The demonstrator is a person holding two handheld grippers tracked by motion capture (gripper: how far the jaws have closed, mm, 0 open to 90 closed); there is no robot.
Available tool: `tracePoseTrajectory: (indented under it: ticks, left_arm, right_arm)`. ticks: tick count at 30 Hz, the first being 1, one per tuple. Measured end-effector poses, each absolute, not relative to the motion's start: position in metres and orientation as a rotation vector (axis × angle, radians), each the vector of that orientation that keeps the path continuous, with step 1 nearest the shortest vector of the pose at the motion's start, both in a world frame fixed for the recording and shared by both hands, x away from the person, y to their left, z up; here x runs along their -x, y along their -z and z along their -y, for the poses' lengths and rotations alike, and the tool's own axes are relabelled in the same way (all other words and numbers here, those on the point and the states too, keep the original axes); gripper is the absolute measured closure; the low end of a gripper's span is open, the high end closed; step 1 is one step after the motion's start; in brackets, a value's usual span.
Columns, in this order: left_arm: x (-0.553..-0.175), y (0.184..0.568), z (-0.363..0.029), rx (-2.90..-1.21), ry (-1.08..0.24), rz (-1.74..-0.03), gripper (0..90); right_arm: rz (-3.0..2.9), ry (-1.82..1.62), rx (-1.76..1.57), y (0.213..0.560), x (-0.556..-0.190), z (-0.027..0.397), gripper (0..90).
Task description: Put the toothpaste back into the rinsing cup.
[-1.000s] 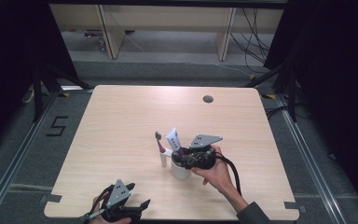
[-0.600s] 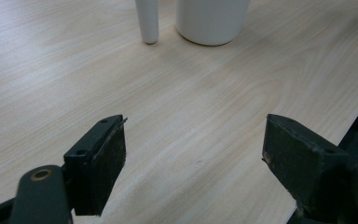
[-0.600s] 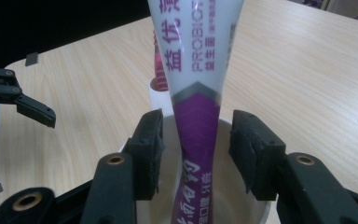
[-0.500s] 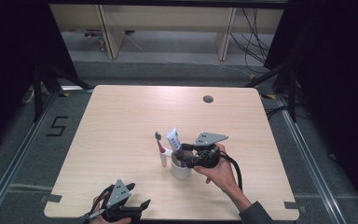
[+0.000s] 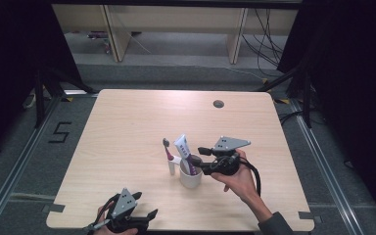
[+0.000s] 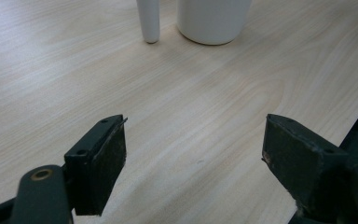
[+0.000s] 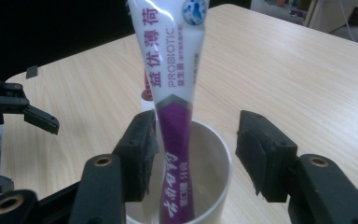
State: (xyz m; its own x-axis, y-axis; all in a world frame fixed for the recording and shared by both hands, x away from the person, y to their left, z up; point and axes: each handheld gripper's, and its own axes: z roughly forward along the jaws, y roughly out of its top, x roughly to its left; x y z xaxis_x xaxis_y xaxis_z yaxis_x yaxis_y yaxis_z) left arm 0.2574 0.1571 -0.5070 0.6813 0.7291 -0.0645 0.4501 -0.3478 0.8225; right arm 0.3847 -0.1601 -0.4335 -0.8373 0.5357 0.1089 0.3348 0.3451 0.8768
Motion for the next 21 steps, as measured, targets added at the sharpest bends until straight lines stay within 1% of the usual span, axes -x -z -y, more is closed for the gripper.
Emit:
tracePoseTrajectory:
  ticks: [3, 10, 21]
  left_arm:
    - [-0.257, 0.507, -0.157, -2.003, -0.396, -0.911, 21.3]
    - [-0.257, 0.507, -0.157, -1.999, -0.399, -0.914, 20.6]
    - [-0.259, 0.507, -0.157, -1.984, -0.401, -0.921, 18.5]
  right_arm:
    - [-2.376, -1.49, -0.796, 0.432, -0.384, 0.166, 45.1]
    - [-2.348, -1.482, -0.863, 0.432, -0.382, 0.182, 36.7]
    - [-2.308, -1.483, -0.969, 0.439, -0.378, 0.208, 29.9]
